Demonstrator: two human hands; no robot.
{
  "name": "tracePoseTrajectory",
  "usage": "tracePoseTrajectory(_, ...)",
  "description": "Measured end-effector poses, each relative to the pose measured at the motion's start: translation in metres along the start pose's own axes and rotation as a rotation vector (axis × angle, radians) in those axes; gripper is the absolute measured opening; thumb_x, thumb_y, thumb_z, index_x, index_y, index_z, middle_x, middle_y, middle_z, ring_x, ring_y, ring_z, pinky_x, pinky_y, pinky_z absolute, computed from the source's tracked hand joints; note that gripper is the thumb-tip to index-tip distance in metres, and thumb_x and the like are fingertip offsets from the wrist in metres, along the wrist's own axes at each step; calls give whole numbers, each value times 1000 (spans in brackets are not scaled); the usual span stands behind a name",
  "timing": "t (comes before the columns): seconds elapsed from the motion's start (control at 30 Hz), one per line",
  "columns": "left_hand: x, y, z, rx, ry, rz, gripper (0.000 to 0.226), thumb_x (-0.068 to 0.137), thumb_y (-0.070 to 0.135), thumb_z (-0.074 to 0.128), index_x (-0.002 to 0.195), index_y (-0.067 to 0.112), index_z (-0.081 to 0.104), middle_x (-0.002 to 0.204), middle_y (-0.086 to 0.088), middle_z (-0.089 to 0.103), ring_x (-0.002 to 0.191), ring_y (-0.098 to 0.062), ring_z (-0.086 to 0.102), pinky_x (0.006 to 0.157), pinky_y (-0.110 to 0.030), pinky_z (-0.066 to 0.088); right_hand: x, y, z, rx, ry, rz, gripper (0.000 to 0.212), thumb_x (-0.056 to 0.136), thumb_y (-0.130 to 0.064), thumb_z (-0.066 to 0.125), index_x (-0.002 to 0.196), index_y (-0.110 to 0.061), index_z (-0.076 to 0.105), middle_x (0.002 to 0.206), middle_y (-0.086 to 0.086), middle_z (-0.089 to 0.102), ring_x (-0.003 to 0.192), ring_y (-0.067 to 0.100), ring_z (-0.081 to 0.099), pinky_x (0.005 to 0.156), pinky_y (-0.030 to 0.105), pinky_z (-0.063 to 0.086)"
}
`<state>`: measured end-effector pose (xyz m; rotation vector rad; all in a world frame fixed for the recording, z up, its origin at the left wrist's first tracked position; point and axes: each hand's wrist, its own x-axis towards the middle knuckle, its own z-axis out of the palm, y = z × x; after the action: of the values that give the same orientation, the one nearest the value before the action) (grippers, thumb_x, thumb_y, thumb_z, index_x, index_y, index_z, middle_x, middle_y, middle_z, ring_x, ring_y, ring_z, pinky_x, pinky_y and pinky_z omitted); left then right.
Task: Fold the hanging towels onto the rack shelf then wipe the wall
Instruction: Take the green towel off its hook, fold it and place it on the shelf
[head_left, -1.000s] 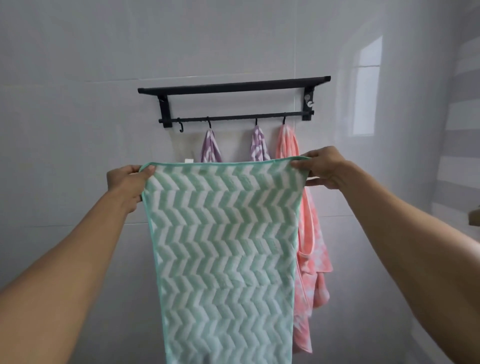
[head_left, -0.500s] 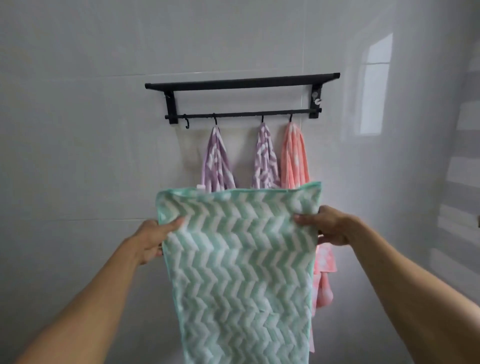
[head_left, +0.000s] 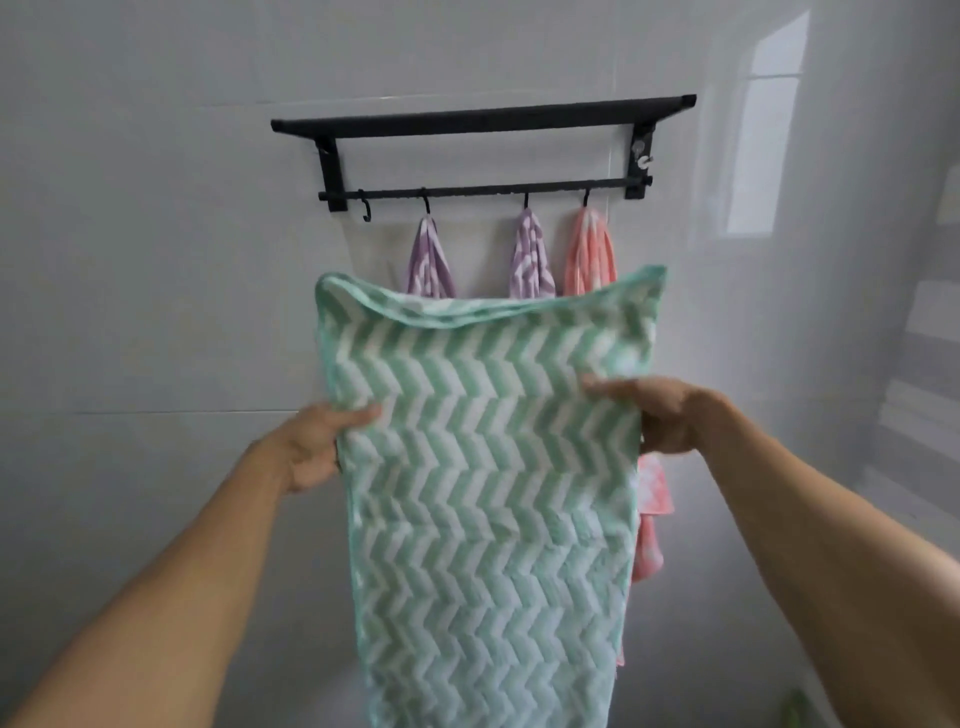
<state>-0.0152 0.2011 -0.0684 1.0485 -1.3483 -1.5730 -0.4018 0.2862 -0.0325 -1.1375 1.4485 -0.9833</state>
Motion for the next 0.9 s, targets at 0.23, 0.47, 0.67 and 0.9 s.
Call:
tracePoseTrajectory(0.23, 20, 8, 2, -109, 183, 23, 32, 89, 22, 68, 112, -1, 72, 116, -22, 72, 84, -29, 75, 72, -47, 63, 26, -3, 0, 298, 150, -51, 59, 78, -47, 81, 120, -7, 71, 106, 15, 77, 97, 31, 73, 89, 47, 58)
tracePoseTrajectory(0.47, 1, -28, 5, -28, 138, -38, 56, 72, 11, 77, 120, -13, 64, 120, -30, 67, 89, -36, 74, 74, -50, 62, 28, 22, -2, 106, 142, 28, 53, 84, -32, 80, 124, -1, 66, 98, 16, 77, 82, 29, 75, 81, 47, 62)
tracePoseTrajectory(0.67, 7, 15, 18, -168, 296, 115, 21, 80, 4, 77, 98, -3, 69, 83, -16, 77, 67, -25, 75, 53, -41, 61, 24, -7, -19, 348, 23, -85, 76, 66, -62, 82, 117, -7, 72, 107, 12, 76, 95, 27, 73, 82, 40, 60)
tracePoseTrajectory(0.9, 10, 34, -5, -238, 297, 204, 33, 77, 14, 82, 103, 0, 68, 112, -23, 70, 74, -25, 76, 56, -40, 61, 24, 21, -2, 224, 10, -170, 47, 71, -30, 79, 108, -3, 72, 110, 16, 73, 80, 19, 73, 68, 32, 58)
